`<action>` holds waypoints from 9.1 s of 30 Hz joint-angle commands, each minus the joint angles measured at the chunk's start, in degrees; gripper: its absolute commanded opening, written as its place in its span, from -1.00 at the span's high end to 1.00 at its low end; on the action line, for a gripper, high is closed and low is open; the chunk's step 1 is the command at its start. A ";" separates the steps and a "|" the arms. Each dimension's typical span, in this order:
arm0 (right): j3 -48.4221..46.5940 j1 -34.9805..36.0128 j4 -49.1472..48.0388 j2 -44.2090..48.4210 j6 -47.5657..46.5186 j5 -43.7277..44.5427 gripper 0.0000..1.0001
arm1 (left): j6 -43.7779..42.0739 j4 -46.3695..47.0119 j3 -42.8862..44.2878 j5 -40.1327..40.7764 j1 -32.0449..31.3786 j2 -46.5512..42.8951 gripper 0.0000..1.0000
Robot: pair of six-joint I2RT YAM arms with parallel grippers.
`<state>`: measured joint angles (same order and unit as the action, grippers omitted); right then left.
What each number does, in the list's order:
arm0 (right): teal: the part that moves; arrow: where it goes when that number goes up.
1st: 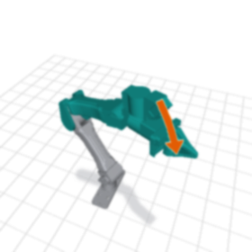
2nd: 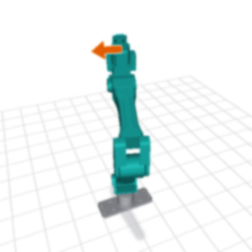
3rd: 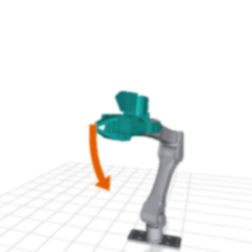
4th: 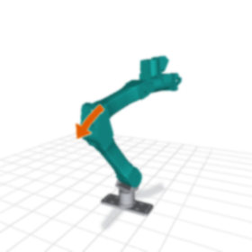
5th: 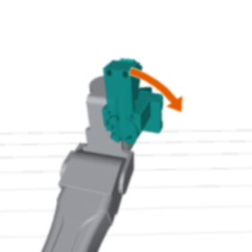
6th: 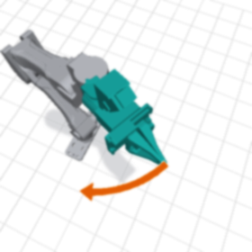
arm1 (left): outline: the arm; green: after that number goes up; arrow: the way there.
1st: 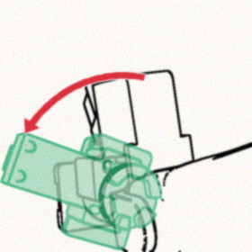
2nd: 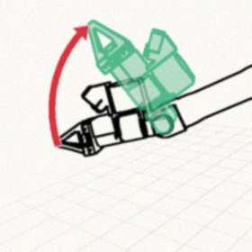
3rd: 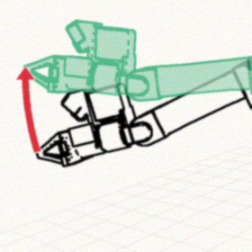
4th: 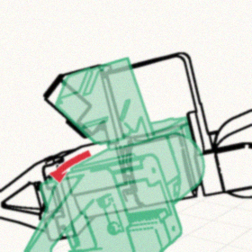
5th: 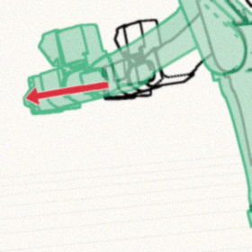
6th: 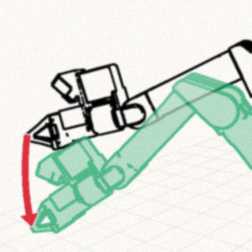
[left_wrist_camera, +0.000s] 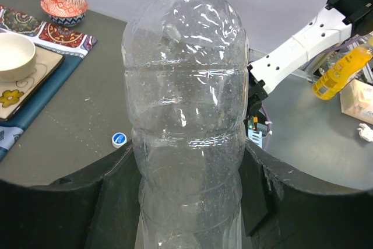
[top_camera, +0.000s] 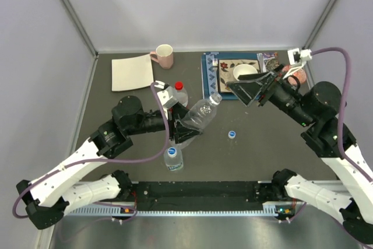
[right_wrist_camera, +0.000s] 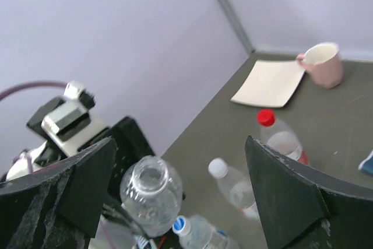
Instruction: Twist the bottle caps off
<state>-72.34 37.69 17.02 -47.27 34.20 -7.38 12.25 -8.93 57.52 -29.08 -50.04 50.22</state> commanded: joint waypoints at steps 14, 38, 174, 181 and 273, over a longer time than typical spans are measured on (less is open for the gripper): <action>3.78 4.58 -4.27 -4.06 1.40 -13.19 -0.65 | 0.76 5.24 2.86 -2.30 -0.14 3.13 -0.04; 2.21 5.46 -0.15 -1.87 -1.76 -9.34 1.00 | -1.17 2.88 4.79 4.55 -0.06 3.22 -0.64; -15.98 10.12 -4.27 -43.08 -17.23 16.43 -0.62 | 13.77 -26.84 -7.07 60.64 -0.06 -22.97 -0.98; -20.12 10.12 -4.01 -50.64 -17.58 16.25 -0.62 | 13.06 -28.42 -7.42 61.25 -0.06 -24.46 -0.98; -15.38 -5.88 1.79 -14.70 5.97 -30.94 1.00 | 12.97 16.14 8.84 -26.82 11.90 14.03 -0.26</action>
<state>-87.39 32.08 22.96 -62.74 38.20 -37.34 26.89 6.81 64.53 -54.92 -37.71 63.53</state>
